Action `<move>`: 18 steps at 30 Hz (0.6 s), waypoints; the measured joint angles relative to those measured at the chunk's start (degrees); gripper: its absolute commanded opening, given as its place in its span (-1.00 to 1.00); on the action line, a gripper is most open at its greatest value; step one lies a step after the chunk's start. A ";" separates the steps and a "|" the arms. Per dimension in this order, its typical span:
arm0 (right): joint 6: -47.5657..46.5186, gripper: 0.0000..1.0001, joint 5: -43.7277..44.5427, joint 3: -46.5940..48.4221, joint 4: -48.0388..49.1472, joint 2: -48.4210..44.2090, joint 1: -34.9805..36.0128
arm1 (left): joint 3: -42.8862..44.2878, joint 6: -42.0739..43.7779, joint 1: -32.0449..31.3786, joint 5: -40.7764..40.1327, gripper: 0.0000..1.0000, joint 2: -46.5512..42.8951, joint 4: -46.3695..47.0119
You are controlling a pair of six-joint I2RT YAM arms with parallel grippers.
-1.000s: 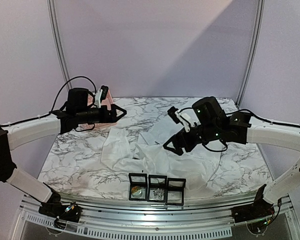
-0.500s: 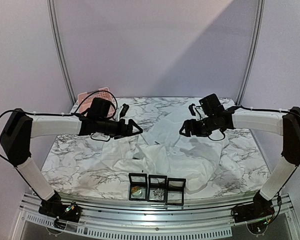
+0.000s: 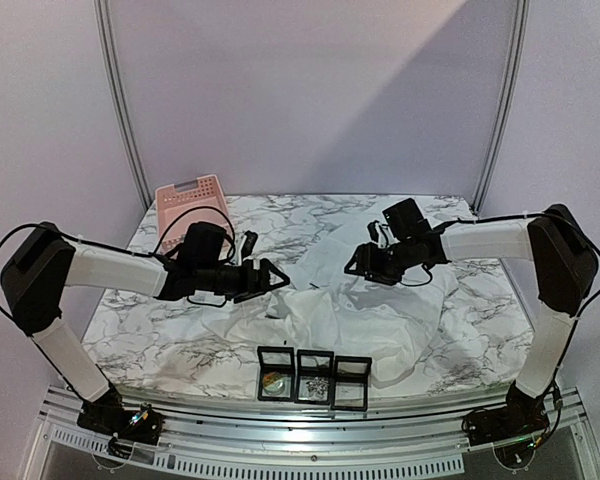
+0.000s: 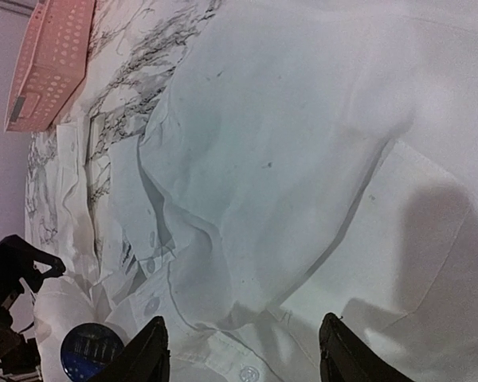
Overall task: Remove the brooch from the garment
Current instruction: Smooth out the flattened clothing at the center of the board.
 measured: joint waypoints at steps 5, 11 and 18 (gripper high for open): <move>1.95 0.17 0.13 0.50 1.16 2.14 0.00 | -0.92 -2.82 -0.72 -0.76 0.33 0.00 3.41; 3.43 0.07 0.52 1.03 1.95 3.96 0.00 | -0.96 -5.95 -2.21 0.09 -0.04 0.90 9.44; 5.18 -0.29 -0.28 1.90 3.78 6.23 0.00 | -1.05 -7.58 -2.89 0.48 -0.24 2.43 11.91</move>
